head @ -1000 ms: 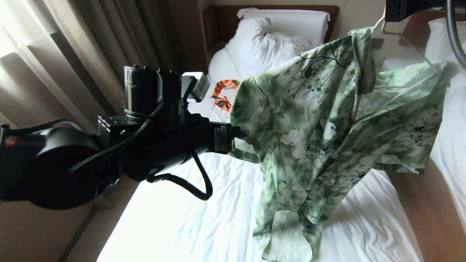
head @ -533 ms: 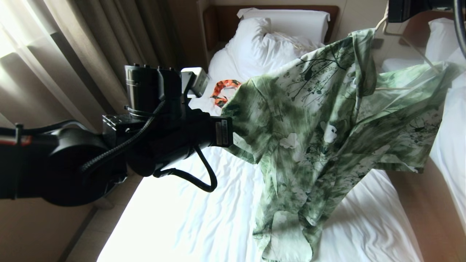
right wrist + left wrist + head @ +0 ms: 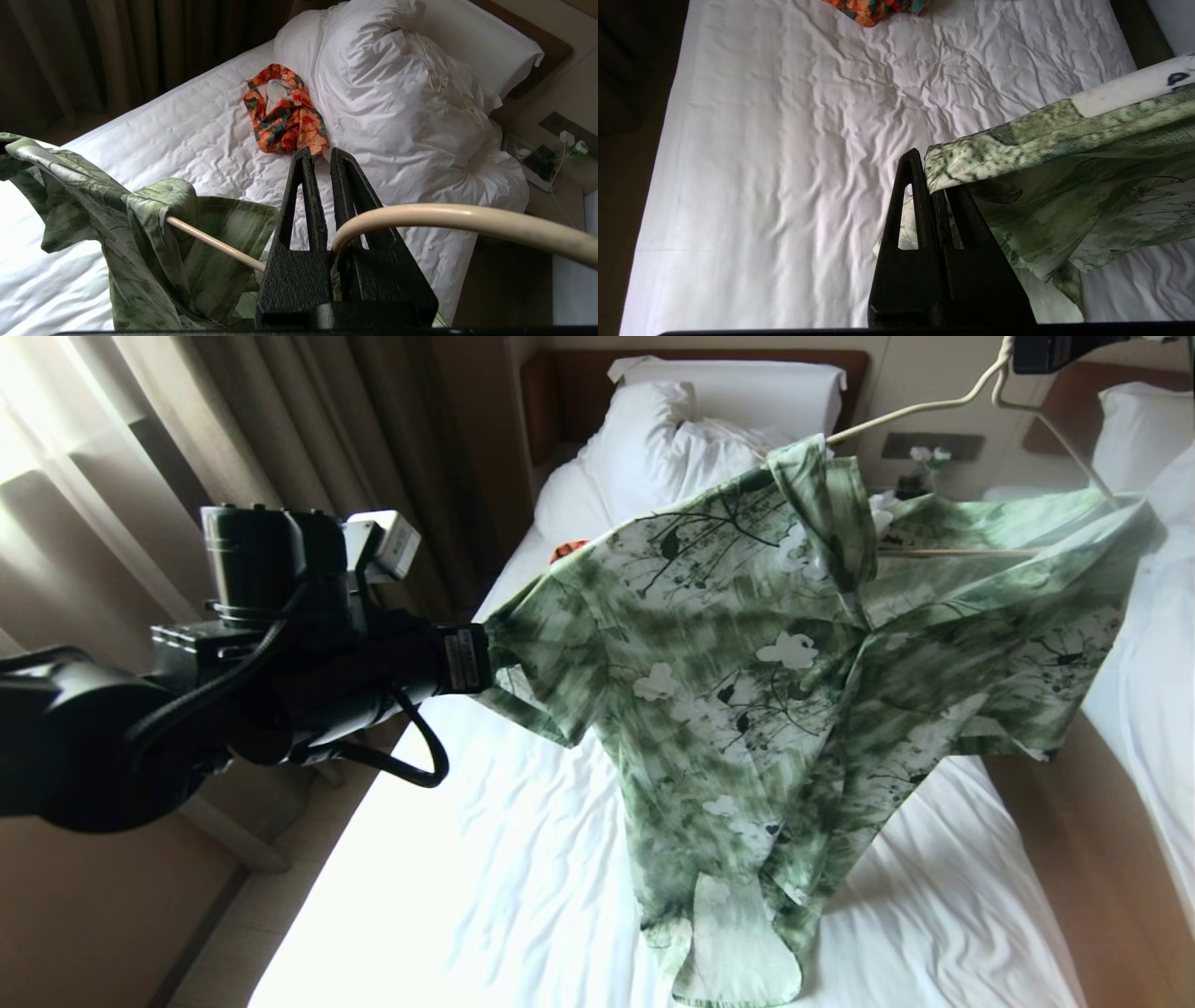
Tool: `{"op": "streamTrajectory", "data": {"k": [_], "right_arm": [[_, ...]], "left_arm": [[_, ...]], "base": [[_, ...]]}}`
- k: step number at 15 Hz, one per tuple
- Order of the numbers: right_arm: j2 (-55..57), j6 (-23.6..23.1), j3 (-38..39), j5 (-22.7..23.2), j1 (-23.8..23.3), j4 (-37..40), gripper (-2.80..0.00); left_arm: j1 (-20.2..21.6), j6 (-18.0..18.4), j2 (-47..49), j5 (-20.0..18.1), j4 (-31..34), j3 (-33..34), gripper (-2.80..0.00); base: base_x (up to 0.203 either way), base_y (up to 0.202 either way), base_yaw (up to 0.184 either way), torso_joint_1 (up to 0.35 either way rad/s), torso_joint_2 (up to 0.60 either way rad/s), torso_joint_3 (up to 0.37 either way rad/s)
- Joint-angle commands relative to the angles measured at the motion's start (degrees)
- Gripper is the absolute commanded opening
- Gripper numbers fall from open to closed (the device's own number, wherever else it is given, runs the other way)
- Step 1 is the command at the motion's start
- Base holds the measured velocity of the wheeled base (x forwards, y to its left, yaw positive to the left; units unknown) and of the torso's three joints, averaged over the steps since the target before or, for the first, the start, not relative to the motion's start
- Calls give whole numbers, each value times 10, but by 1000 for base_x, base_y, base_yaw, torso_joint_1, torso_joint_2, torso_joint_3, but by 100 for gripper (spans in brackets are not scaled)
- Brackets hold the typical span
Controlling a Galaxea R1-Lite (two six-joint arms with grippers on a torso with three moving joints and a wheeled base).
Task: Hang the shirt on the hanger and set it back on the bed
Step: Take the clothes hanger out of the clothes
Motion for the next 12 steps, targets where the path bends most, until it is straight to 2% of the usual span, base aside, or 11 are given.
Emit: {"op": "streamTrajectory", "data": {"k": [1, 8, 9, 10, 12], "right_arm": [[-1, -2, -4, -1, 0, 1, -280], [-1, -6, -4, -2, -1, 2, -280], [-1, -6, -4, -6, -1, 2, -280], [-1, -6, -4, -10, -1, 1, -280], [-1, -6, -3, -11, -1, 1, -280]], "left_arm": [[11, -1, -16, -2, 2, 9, -280], [-4, -5, -59, -6, 2, 19, -280], [-4, -5, -61, -7, 2, 22, -31], [-5, -5, -70, -9, 2, 26, 0], [-7, -5, -103, -20, 3, 45, 0]], "base": [[0, 0, 0, 0, 0, 0], [0, 0, 0, 0, 0, 0], [0, 0, 0, 0, 0, 0], [0, 0, 0, 0, 0, 0], [0, 0, 0, 0, 0, 0]]}}
